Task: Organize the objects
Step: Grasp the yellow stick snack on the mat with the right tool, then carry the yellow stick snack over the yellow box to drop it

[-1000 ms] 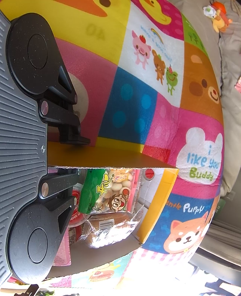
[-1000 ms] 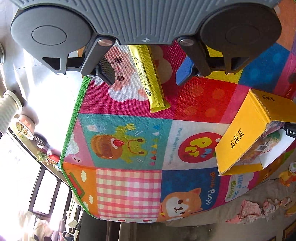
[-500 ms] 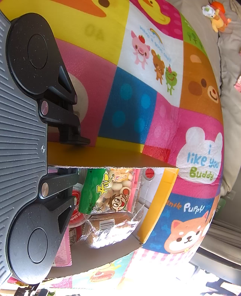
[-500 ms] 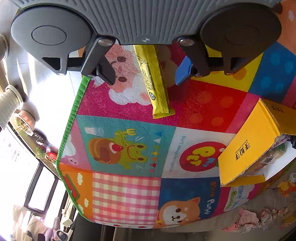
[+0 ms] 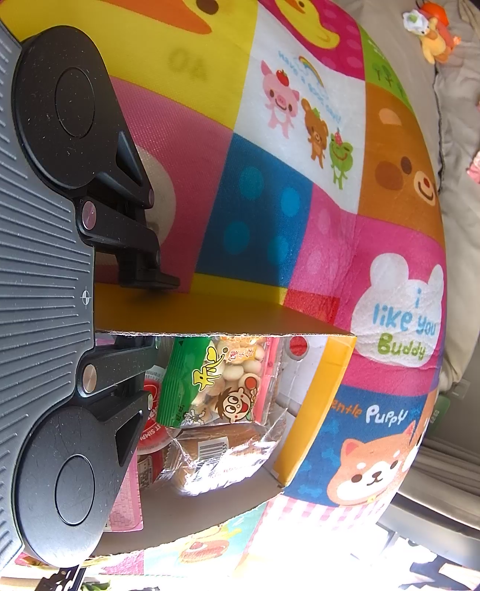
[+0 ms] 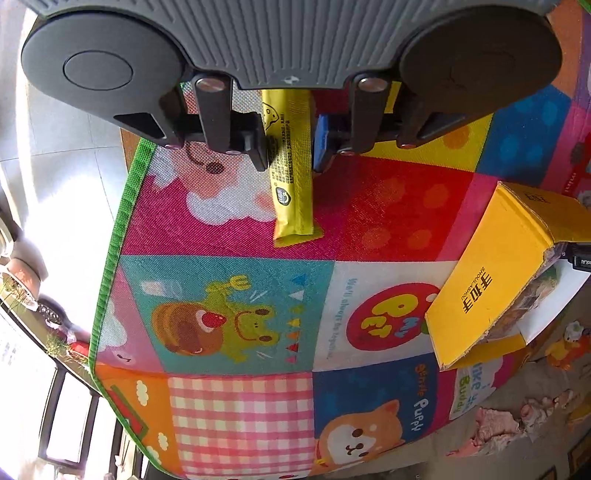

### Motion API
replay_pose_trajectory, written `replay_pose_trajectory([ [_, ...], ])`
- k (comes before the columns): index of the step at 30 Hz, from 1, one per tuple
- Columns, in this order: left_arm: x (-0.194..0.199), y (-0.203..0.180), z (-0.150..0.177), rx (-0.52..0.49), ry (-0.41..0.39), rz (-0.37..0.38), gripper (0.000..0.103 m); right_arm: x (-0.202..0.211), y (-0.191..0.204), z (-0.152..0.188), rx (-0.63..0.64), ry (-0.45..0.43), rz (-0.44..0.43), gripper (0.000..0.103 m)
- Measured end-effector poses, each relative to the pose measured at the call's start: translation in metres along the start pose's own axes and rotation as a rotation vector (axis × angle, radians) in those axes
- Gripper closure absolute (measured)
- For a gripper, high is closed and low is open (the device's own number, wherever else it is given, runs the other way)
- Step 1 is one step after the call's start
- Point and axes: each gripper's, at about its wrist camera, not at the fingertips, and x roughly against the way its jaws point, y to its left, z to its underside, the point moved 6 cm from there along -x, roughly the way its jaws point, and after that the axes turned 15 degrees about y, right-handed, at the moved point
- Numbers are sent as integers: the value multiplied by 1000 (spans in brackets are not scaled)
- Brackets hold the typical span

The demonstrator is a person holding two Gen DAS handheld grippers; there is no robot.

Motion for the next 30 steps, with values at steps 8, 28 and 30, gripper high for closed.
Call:
replay_pose_trajectory([
  [8,0,0,0,2,0,1,89,23,37,6,85,-12,-78,80],
  [28,0,1,1,-9,-6,3,89,105,100,-18,202,-162,-248,79],
  [30,0,1,1,-9,-5,1,89,112,104,-28,205,-187,-267,79],
])
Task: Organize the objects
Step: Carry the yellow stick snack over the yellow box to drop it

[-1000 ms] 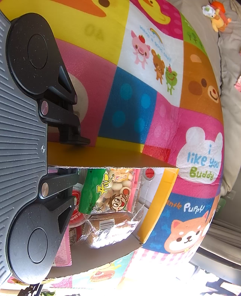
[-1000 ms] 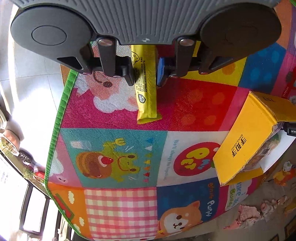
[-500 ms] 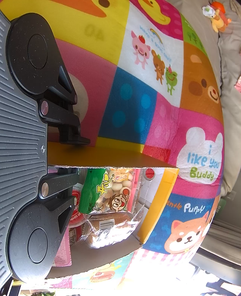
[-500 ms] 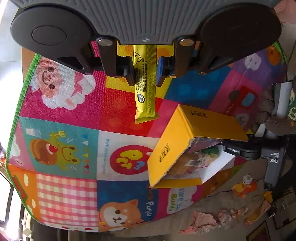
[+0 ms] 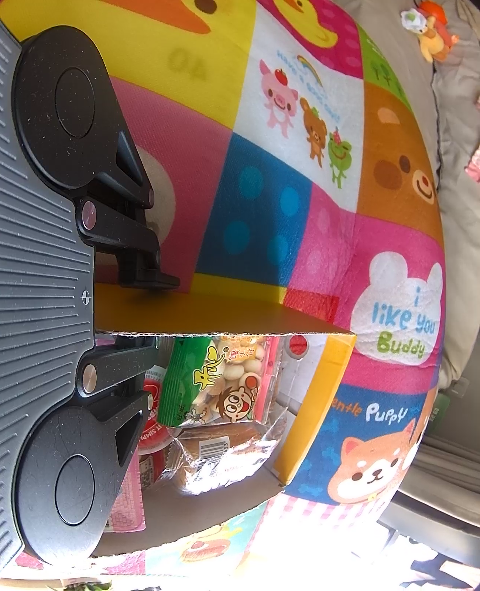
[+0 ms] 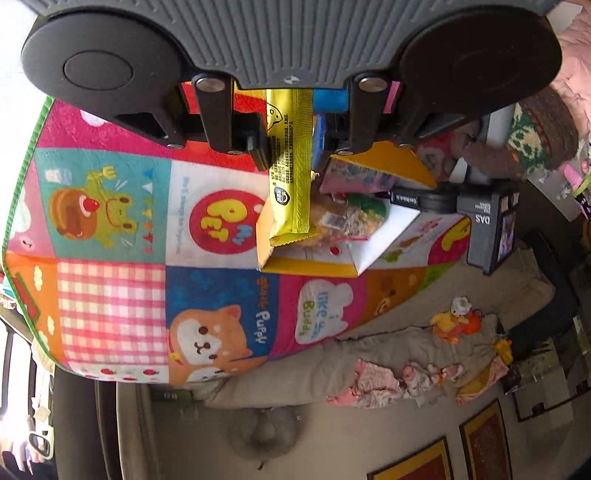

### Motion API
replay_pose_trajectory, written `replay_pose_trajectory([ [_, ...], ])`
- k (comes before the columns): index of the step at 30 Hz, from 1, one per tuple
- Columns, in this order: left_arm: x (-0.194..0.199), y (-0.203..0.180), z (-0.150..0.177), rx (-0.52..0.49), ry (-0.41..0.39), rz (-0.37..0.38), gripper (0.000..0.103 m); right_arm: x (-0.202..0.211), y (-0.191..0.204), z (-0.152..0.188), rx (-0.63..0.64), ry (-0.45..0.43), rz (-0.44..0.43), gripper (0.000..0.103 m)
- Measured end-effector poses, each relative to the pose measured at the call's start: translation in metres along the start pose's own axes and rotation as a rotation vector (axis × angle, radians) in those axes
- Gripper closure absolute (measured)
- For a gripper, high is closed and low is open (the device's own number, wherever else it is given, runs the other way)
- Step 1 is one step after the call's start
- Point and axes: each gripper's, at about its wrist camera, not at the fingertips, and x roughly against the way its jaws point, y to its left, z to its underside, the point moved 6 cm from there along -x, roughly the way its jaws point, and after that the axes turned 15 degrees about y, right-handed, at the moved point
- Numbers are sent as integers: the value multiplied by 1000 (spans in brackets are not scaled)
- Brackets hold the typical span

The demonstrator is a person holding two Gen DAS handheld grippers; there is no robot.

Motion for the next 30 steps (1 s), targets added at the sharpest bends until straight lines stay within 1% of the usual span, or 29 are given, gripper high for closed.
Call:
replay_pose_trajectory([
  [5,0,-1,0,0,-1,1,89,17,11,-39,2,-97,-42,79],
  [9,0,-1,0,1,-1,2,89,32,28,-72,39,-187,-64,79],
  [12,0,-1,0,0,-2,2,89,30,40,-92,49,-213,-86,79],
  [18,0,1,0,-1,-3,14,88,13,57,-120,30,-194,-119,79],
  [23,0,1,1,-3,-6,16,88,-4,64,-135,-7,-170,-142,79],
  [27,0,1,1,-3,-9,19,88,-27,68,-144,-43,-124,-151,79],
  [30,0,1,2,-6,-10,24,88,-53,67,-147,-90,-65,-156,79],
])
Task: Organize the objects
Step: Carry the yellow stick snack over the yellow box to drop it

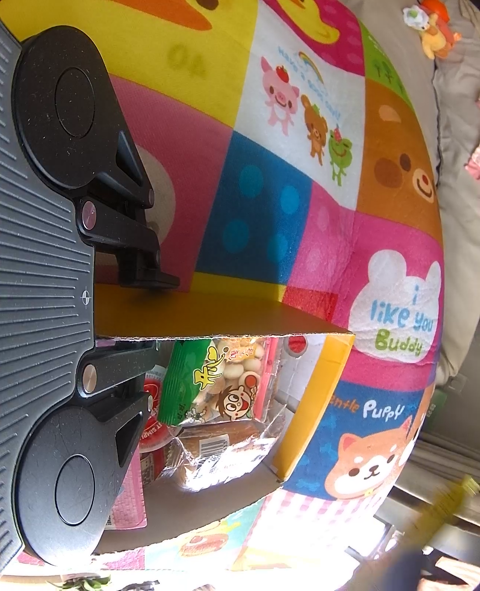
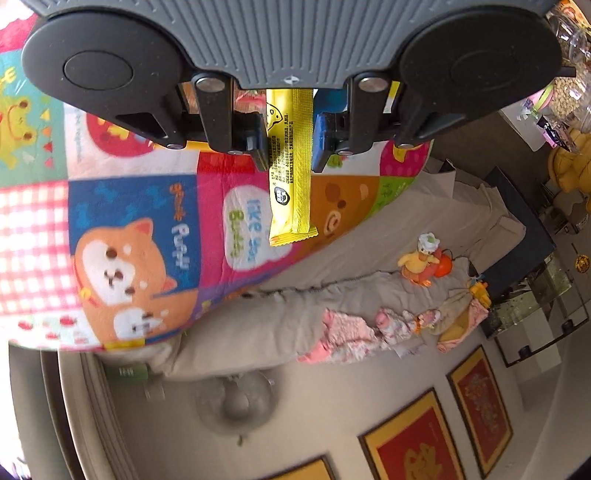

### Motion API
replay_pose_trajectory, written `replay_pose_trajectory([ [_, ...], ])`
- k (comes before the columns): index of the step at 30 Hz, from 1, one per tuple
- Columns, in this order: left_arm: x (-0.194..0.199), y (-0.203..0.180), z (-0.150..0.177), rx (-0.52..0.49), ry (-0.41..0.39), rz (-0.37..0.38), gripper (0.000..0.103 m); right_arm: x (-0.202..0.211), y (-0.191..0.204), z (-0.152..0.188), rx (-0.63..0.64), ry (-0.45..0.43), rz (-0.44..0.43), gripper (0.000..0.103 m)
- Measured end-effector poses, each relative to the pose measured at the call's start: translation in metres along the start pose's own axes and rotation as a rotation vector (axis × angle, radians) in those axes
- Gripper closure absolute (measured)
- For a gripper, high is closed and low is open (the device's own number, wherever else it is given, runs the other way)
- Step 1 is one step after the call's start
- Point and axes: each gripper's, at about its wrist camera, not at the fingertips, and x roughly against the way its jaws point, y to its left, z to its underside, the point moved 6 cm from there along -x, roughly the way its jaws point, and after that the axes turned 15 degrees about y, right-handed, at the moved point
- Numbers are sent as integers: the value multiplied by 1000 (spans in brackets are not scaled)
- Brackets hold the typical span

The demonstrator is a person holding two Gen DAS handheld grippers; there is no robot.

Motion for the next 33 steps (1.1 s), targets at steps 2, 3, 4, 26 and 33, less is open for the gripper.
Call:
replay_pose_trajectory([
  [2,0,0,0,1,0,2,87,-20,-6,4,-36,46,0,79],
  [3,0,0,0,1,0,2,87,-31,-8,6,-53,70,4,79],
  [4,0,0,0,1,-1,1,87,-41,-11,8,-67,91,11,79],
  [26,1,2,1,0,-7,15,86,-111,-34,48,-70,204,128,80],
  [33,1,2,1,0,-7,16,86,-112,-26,57,-11,229,137,80],
])
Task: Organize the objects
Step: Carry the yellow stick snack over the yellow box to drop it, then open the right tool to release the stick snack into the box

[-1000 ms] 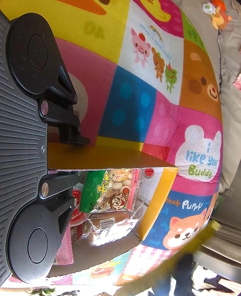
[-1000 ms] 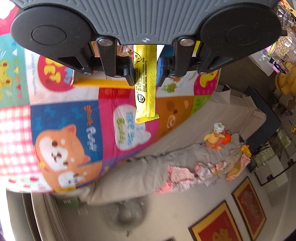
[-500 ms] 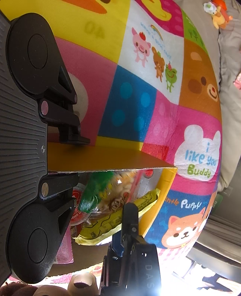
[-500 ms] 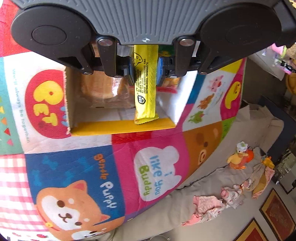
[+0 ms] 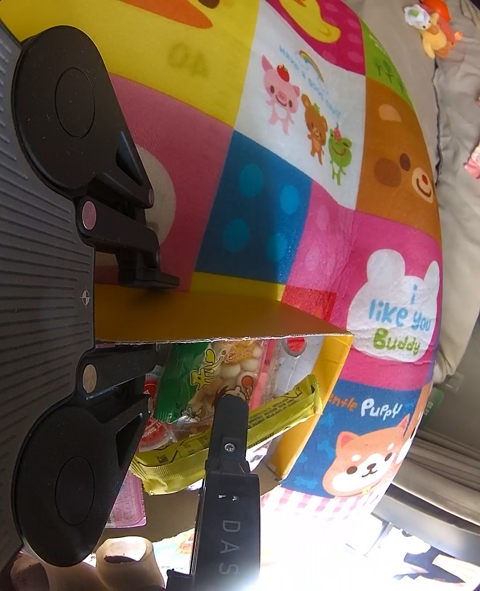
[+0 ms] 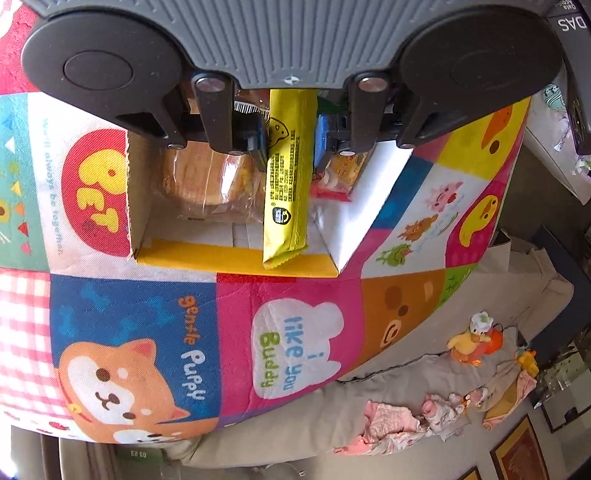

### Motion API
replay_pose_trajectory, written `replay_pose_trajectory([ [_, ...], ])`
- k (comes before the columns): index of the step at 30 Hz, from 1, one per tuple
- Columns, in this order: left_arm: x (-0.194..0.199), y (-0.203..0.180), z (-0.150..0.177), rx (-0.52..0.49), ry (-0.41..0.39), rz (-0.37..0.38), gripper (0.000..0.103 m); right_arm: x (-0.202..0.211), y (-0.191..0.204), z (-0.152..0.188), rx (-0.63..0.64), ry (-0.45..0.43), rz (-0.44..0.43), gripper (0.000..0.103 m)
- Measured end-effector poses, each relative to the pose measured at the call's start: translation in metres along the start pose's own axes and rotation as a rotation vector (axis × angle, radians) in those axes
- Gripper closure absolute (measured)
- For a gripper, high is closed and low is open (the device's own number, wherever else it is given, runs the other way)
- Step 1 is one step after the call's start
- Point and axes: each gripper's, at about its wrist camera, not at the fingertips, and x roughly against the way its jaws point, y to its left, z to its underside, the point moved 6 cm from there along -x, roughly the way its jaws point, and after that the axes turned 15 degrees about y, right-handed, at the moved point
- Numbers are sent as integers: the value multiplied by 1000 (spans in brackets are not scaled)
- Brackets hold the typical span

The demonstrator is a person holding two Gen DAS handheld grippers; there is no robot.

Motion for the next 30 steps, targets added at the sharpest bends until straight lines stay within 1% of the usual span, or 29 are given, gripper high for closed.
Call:
replay_pose_trajectory([
  [4,0,0,0,0,0,1,86,1,-1,1,-16,9,-21,78],
  [7,0,0,0,0,0,-1,86,8,1,3,-10,-2,-23,73],
  [9,0,0,0,1,0,-1,86,15,2,4,2,-21,-13,70],
  [13,0,0,0,0,0,-6,86,25,0,7,29,-58,29,71],
  [14,0,-1,0,0,1,-7,86,26,-2,7,30,-63,45,66],
  [15,0,-1,0,-1,1,-7,86,27,-5,8,29,-68,64,57],
  [17,0,-1,0,-3,2,-10,87,26,-12,9,13,-66,64,51],
  [18,0,-1,0,-3,2,-12,87,26,-17,10,-5,-56,46,51],
  [20,0,-1,-1,-5,4,-16,87,27,-22,13,-22,-55,41,51],
  [26,0,-2,0,-12,8,-26,88,41,-27,21,0,-89,55,49],
  [30,0,-3,-1,-17,8,-32,89,56,-34,32,27,-125,60,49],
])
